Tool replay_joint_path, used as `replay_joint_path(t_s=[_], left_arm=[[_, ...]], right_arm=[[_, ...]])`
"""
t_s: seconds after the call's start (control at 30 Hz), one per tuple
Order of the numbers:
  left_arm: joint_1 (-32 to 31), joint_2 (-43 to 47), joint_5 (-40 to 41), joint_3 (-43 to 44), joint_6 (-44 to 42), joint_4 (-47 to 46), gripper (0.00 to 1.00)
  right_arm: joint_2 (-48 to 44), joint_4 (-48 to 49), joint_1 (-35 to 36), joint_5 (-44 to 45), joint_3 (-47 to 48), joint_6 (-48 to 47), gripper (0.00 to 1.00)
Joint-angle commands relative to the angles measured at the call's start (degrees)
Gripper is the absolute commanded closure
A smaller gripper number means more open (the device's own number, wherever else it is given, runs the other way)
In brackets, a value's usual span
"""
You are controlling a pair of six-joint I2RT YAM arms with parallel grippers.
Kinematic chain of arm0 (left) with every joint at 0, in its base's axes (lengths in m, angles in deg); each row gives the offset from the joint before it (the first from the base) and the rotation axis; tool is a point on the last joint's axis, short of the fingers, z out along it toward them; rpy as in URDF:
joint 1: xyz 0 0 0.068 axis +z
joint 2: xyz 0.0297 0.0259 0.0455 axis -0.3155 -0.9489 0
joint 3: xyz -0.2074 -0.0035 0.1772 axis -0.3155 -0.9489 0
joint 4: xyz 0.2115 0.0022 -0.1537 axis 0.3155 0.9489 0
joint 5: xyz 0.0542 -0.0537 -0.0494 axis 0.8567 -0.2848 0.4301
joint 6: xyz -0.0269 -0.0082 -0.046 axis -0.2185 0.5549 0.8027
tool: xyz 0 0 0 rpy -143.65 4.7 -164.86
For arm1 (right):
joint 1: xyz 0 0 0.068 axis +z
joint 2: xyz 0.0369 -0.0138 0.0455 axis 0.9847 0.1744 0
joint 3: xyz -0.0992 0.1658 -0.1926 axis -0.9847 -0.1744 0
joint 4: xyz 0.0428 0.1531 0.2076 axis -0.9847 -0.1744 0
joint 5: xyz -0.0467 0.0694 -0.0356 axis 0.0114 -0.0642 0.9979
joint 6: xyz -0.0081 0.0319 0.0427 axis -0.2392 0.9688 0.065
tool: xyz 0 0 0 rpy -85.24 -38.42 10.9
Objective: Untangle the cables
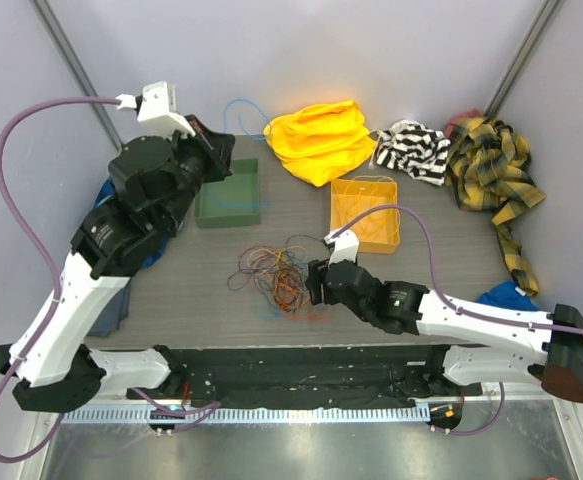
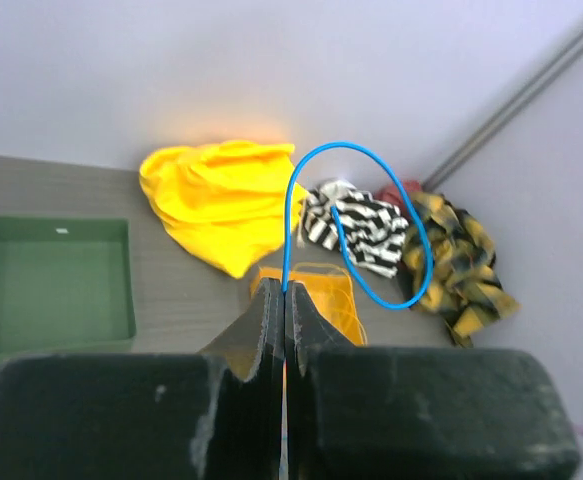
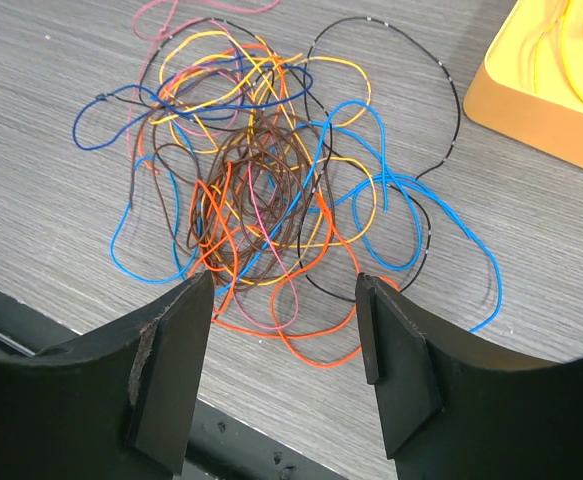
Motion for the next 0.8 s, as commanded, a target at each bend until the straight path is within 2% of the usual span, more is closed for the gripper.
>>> replay_joint_path(t_s=[0.0,0.17,0.3,0.57,0.77], left_arm=[[0.93,-3.97,6.02,6.04,-8.39,0.06,1.0],[3.57,-10.81,6.2,16.31,-11.29,-0.64,1.0],[8.65,-16.26,4.28,21.07,-11.74,-0.47,1.0],[17.62,-21.55,2.51,23.19,-9.9,-3.8,1.0],[20.27,-25.24,0.23,23.11,-8.05,-4.16,1.0]], right_arm=[[-3.51,0.25,0.33,1.79,1.12,0.02,0.34],[-5.53,-0.9,0.24,2.23,0.85,-0.07,0.34],[-7.2,-1.34,0.24,2.32,-0.03,0.19,0.34],[-12.3,-5.29,0.33,4.16,0.14,-1.03,0.34],[-14.68,-8.46,0.33,6.18,1.03,-2.44,0.34]])
